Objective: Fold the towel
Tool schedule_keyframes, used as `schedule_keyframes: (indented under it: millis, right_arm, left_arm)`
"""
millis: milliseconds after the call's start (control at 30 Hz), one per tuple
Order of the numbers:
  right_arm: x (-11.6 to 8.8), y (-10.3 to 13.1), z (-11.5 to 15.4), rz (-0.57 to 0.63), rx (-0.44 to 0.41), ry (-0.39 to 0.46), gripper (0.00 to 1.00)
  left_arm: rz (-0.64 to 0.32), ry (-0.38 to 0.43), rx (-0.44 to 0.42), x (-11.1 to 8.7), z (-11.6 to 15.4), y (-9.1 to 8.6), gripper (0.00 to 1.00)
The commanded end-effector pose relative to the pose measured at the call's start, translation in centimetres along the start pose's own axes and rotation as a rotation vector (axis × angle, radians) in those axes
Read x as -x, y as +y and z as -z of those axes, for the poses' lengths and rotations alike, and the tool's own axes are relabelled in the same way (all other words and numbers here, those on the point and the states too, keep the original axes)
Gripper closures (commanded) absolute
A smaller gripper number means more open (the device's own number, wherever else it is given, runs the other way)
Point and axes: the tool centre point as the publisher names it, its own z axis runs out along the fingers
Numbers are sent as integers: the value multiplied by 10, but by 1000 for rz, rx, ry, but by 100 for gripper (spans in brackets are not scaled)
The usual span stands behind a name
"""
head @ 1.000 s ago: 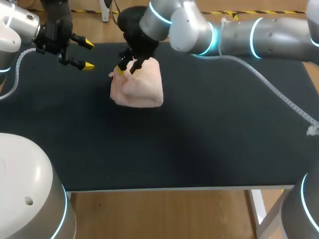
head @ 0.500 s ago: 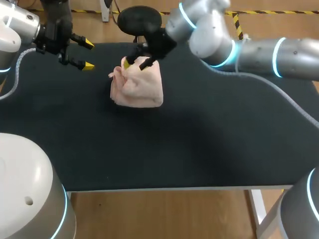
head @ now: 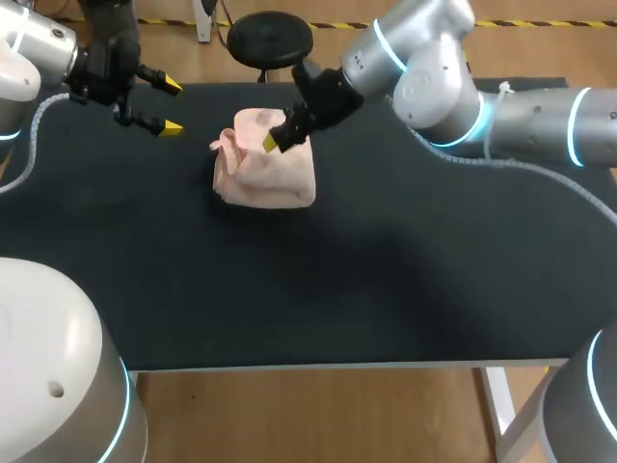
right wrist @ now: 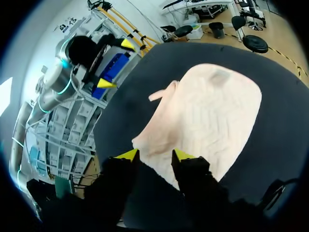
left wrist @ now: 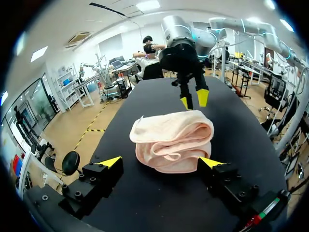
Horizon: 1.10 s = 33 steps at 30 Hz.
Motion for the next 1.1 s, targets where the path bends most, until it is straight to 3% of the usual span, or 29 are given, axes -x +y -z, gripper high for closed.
schedule_keyframes:
  millis: [33, 433, 700, 833, 1100]
  right_arm:
    - [4, 4, -23, 5, -40, -6, 100]
    - [14, -2, -76, 13, -185, -11, 100]
    - [32, -20, -104, 2, -294, -70, 100]
    - [35, -24, -102, 12, -294, -88, 100]
    - [27, -9, -65, 84, -177, -125, 100]
  left_arm:
    - [-3, -3, -2, -1, -1, 1, 0]
    - [-3, -3, -2, -1, -1, 1, 0]
    - [-3, -3, -2, -1, -1, 1, 0]
    - [-3, -3, -2, -1, -1, 1, 0]
    - [-3, -3, -2, -1, -1, 1, 0]
